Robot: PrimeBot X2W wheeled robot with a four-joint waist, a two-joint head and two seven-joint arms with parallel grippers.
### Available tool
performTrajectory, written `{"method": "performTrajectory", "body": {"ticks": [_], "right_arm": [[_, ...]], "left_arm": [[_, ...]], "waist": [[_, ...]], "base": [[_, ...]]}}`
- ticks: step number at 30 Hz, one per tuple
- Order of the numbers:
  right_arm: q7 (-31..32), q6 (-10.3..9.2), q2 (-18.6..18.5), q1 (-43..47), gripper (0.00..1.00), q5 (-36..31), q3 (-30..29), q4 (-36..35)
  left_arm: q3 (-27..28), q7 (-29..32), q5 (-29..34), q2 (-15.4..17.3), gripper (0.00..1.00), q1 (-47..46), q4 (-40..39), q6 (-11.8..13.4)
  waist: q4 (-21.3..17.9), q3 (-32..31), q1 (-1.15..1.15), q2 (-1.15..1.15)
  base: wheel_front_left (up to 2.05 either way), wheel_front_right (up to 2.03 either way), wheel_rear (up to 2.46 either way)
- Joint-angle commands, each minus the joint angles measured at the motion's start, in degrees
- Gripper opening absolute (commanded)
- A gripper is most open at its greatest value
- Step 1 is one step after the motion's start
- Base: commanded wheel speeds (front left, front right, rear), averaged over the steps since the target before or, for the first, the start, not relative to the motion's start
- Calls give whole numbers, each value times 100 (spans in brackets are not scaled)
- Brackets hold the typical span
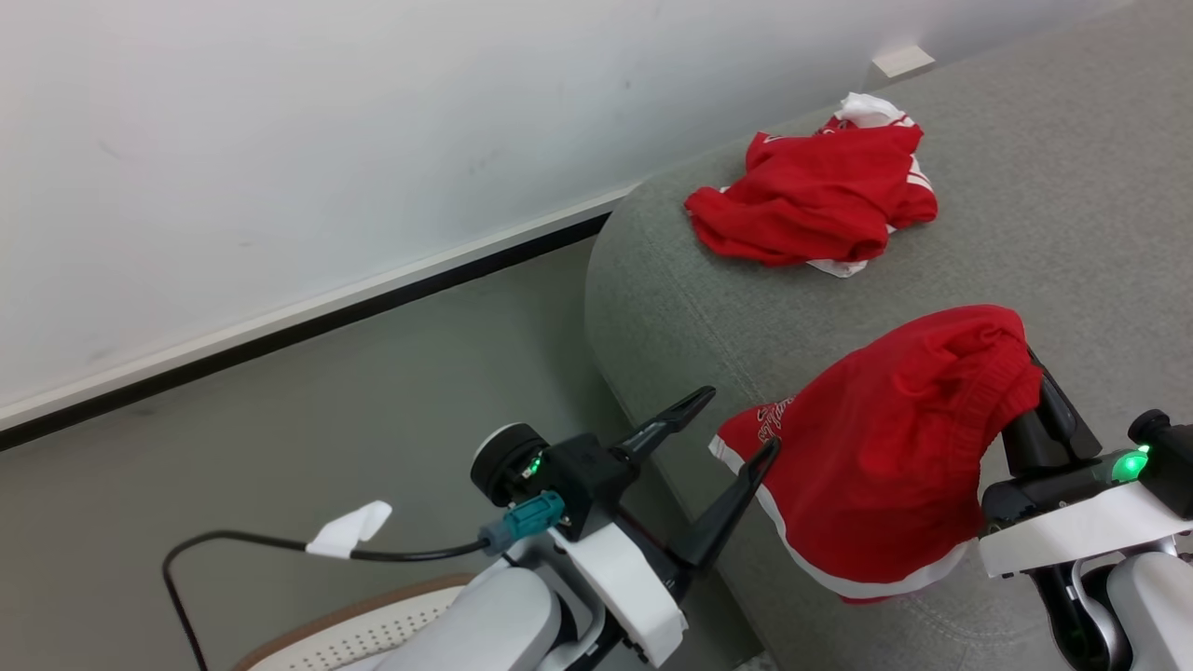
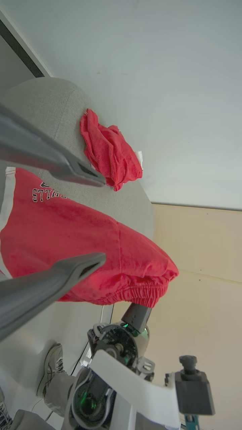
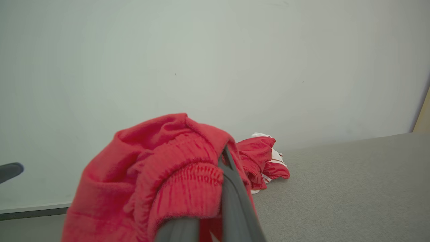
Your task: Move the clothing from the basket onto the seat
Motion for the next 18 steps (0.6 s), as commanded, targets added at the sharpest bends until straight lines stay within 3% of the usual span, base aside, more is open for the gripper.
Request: {"method": "performTrajectory", "body": {"ticks": [1,9,18], "right_arm": [[1,-13,-37,92,0,41,-42,-50],[1,-13,-185,-103,0,-4,-233,-128],[2,-13,-842,-958,0,8,-702,73]], "left_arm": [[8,-32,54,0,100,-55,49,1],[-65,-32,52,-11,100,-135,150,-30],[-126,183,151,85,100,-406,83,-42]], "waist": [[-87,31,0,0],[1,155,0,0],[419,884,0,0]], "base": [[0,0,0],[0,0,0],[0,0,0]]}}
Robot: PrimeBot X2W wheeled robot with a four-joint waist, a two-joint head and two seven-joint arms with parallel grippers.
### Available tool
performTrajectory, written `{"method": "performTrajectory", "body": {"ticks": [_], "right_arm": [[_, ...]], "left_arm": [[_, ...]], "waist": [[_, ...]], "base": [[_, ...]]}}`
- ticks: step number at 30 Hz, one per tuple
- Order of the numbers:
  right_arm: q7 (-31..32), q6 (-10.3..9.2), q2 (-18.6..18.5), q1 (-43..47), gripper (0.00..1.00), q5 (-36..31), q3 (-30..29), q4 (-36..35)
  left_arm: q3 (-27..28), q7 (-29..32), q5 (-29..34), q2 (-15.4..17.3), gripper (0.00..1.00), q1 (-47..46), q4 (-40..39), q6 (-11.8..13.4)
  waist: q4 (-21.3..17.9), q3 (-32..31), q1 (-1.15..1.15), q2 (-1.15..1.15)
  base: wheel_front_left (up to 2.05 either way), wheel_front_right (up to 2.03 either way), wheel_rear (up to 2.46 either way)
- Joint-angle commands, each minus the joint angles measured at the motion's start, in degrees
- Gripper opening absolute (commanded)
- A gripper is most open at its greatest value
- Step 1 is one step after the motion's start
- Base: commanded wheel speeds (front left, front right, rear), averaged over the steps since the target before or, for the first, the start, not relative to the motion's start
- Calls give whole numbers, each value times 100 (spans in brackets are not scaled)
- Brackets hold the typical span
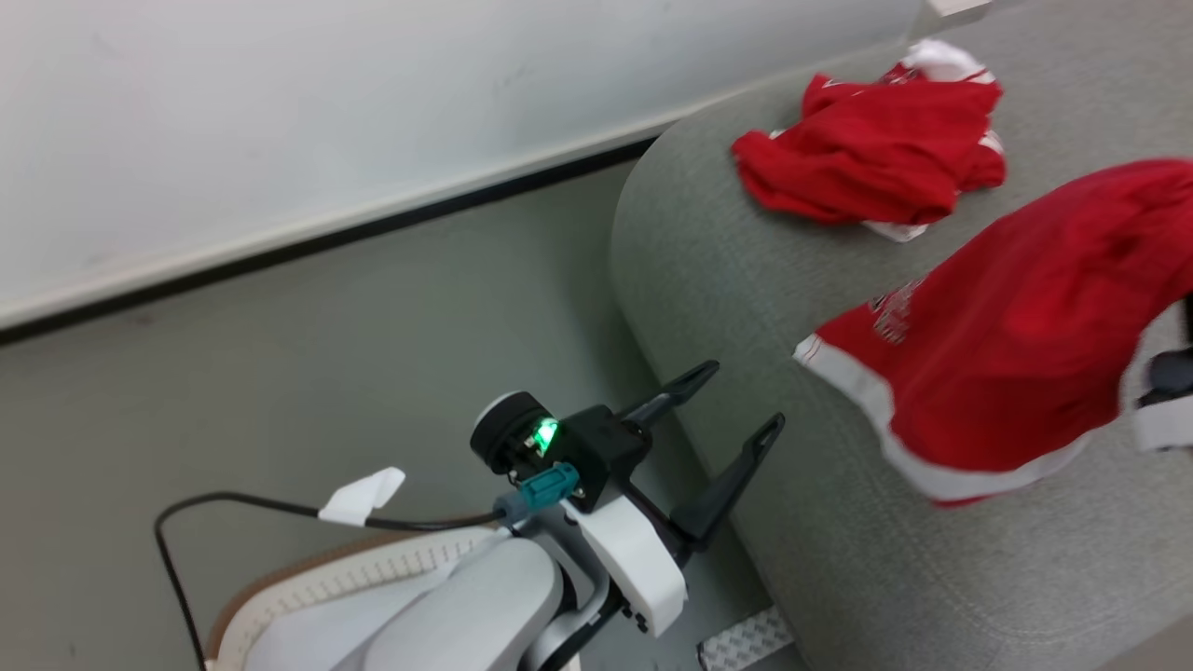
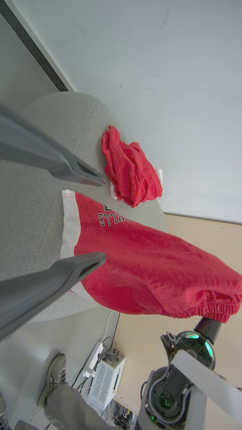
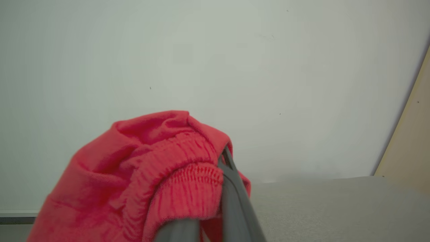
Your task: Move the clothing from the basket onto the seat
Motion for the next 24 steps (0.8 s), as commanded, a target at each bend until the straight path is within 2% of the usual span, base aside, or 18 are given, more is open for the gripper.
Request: {"method": "performTrajectory", "body": {"ticks": [1,8,15,17,21,22,24], "right_arm": [[2,-13,-188,-213,0,-41,-203,106],[4,-13,-501,-636,0,146,-1103,572],[5,-13,-757,-965,0,190,-1526,1281],[5,-13,-800,-1058,0,200,-1499,1596],[99,-13,-909,-1238,0,194,-1059,2396],[281,-14,-921,-1341,0,266,-826,2821],[521,-14,-922,-1434,0,344,-588,3195]], "left_arm": [[3,70,88,89,100,-114,-46,-5],[3,319,186,295,100,-324,-256,51],[43,530,304,484,100,-573,-522,133],[58,552,344,534,100,-625,-591,154],[65,582,381,555,100,-734,-670,184],[61,576,395,563,100,-754,-667,177],[40,548,381,531,100,-760,-639,171]], "waist": [[290,409,0,0],[701,1163,0,0],[1000,1880,0,0],[1042,2040,0,0],[1081,2291,0,0],[1087,2359,0,0],[1101,2390,0,0]], "base": [[0,0,0],[0,0,0],[0,0,0],[0,0,0],[0,0,0],[0,0,0],[0,0,0]]}}
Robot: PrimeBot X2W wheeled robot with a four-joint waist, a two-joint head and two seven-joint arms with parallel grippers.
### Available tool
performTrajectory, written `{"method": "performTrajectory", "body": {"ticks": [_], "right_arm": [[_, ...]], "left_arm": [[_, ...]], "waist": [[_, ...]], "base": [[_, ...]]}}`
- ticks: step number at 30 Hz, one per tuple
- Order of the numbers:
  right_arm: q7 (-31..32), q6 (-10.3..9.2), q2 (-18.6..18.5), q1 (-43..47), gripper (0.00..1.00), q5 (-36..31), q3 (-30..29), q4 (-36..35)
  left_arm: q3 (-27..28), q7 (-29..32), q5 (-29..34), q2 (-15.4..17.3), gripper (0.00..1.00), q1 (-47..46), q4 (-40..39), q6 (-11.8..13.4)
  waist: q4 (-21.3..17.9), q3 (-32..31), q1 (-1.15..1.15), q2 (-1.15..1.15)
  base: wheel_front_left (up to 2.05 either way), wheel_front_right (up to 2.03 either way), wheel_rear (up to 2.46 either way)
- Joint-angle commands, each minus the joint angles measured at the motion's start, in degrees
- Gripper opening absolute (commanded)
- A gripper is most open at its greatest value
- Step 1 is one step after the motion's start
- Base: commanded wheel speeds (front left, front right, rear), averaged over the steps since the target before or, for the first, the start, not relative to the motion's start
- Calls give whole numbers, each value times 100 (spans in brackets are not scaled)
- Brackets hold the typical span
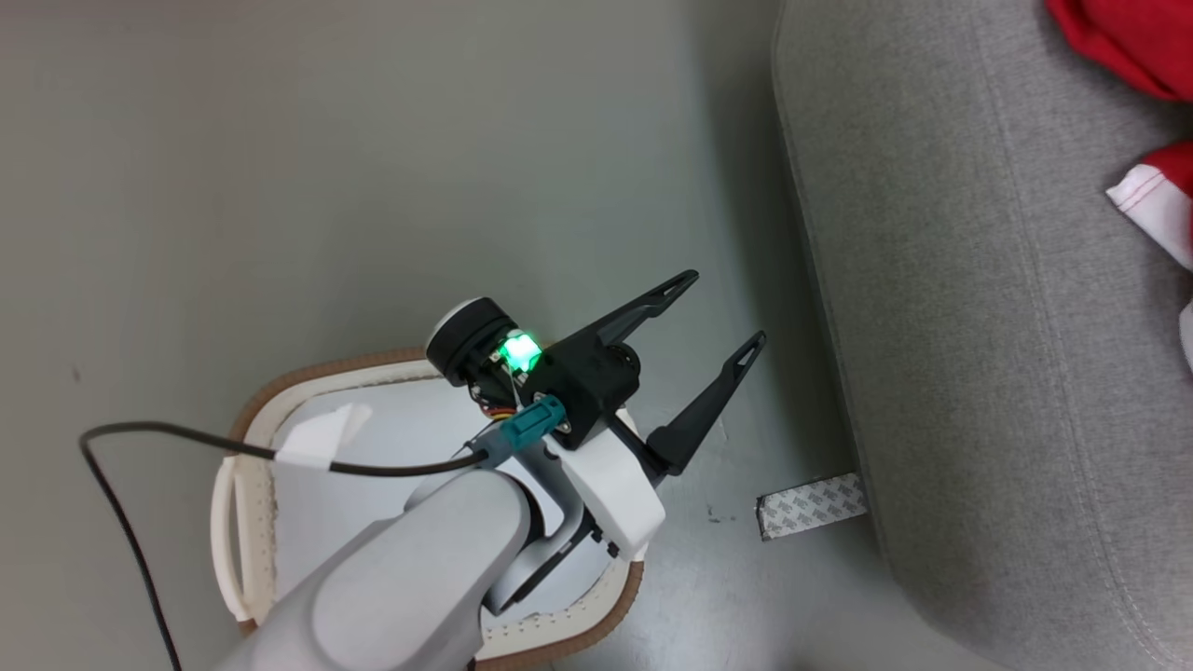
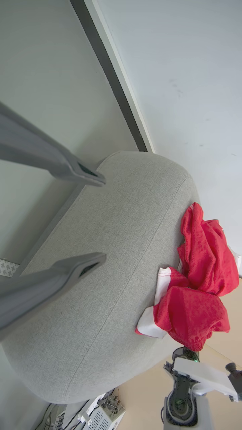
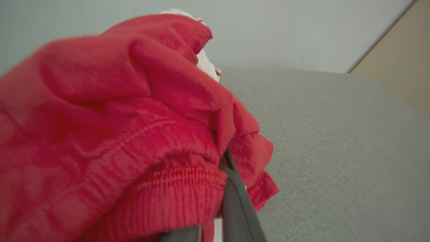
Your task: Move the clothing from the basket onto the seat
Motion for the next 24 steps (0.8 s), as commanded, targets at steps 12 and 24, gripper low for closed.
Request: {"method": "performTrajectory", "body": {"ticks": [12,24], "right_arm": [[663,-13,-187,-202,100,663,1202,997],[1412,-14,-887,357,100,1099,2145,425]], "left_arm": [[-2,-388,-186,-158,100,161,403,7],[357,-989,-688,-272,100,910,844,242]], "waist": [[66,-458,-2,0],[269,-2205,-2,0]], "base": [[0,0,0],[0,0,0]]}}
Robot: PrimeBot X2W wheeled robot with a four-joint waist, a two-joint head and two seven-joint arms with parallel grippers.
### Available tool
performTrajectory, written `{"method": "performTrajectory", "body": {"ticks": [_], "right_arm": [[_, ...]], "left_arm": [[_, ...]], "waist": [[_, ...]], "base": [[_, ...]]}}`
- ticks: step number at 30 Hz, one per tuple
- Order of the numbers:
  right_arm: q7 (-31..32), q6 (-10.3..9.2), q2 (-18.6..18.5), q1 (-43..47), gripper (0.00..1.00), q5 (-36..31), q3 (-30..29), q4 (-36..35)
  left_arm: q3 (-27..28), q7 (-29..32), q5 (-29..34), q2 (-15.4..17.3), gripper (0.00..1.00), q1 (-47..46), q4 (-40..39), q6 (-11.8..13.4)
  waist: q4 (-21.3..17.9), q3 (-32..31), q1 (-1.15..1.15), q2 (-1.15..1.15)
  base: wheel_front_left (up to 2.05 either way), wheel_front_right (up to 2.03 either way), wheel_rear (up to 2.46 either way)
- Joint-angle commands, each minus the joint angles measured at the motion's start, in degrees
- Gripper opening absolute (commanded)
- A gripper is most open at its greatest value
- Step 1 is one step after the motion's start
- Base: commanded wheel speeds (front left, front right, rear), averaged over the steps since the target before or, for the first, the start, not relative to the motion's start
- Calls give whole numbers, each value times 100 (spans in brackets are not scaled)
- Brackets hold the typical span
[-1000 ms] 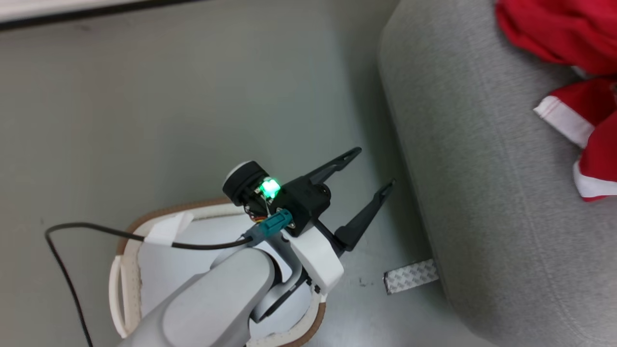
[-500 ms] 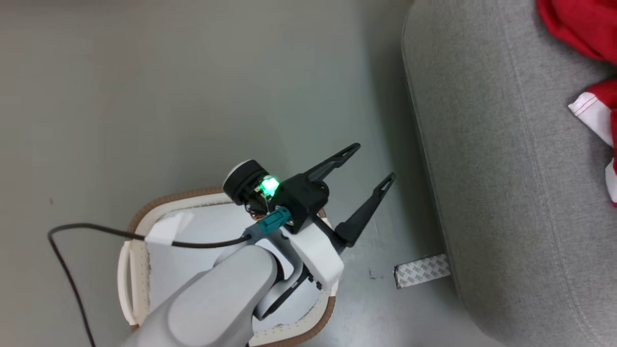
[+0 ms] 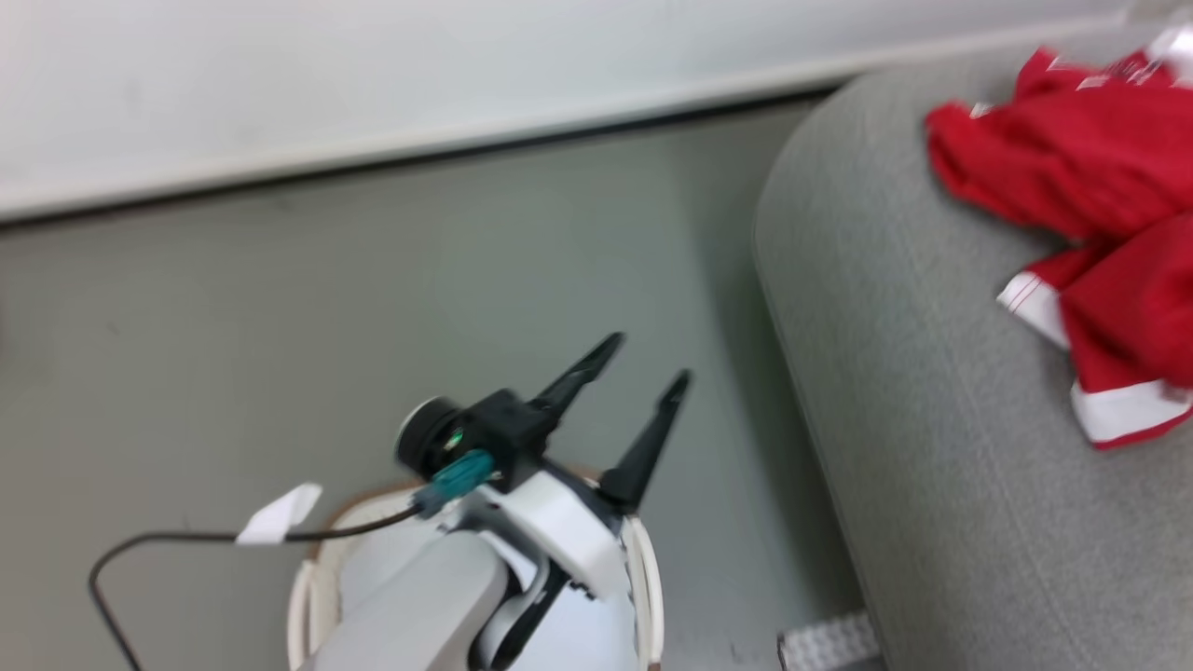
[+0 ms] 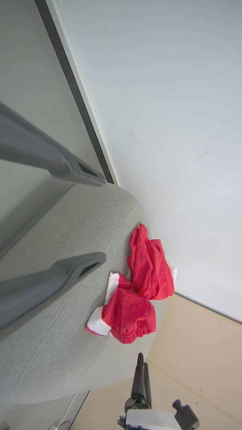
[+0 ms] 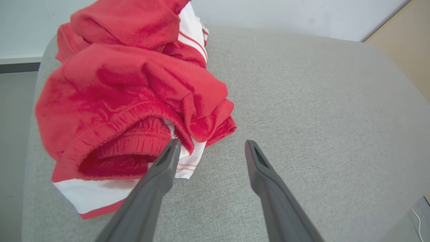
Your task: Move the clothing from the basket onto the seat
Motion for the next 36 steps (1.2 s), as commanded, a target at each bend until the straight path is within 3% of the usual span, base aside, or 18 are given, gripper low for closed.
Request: {"method": "performTrajectory", "body": {"ticks": [1,8,13,18,24,30,36], "right_arm": [[80,-13,-197,141,100,85,48,-215],[283,-13,-855,471,100,-2,-100,-1611],[146,-13,-755,767,100,-166,-599,-2664],[106,-14,-230,1237,100,-590,-1212,-3513],[-231,-13,833,1933,100,-1453,-1937,-4125],[-825,-13,1969,2627,100,-1844,-2162,-4328],[-1469,-13,2603,3047,100,-2144,-2099,-4046]], "left_arm": [[81,-86,-89,65,100,196,-5,71],[605,-175,-340,257,100,772,-197,322],[996,-178,-489,388,100,1081,-450,414],[1530,-181,-518,504,100,1382,-661,669],[2119,-180,-274,457,100,1751,-801,952],[2728,-181,-36,234,100,2170,-692,864],[3228,-181,245,-19,100,2656,-406,578]], "waist": [[159,-686,1,0],[408,-1326,1,0],[642,-1578,1,0],[895,-1731,1,0],[1154,-1816,1,0],[1269,-1826,1,0],[1254,-1857,1,0]], "base": [[0,0,0],[0,0,0],[0,0,0],[0,0,0],[0,0,0],[0,0,0],[0,0,0]]}}
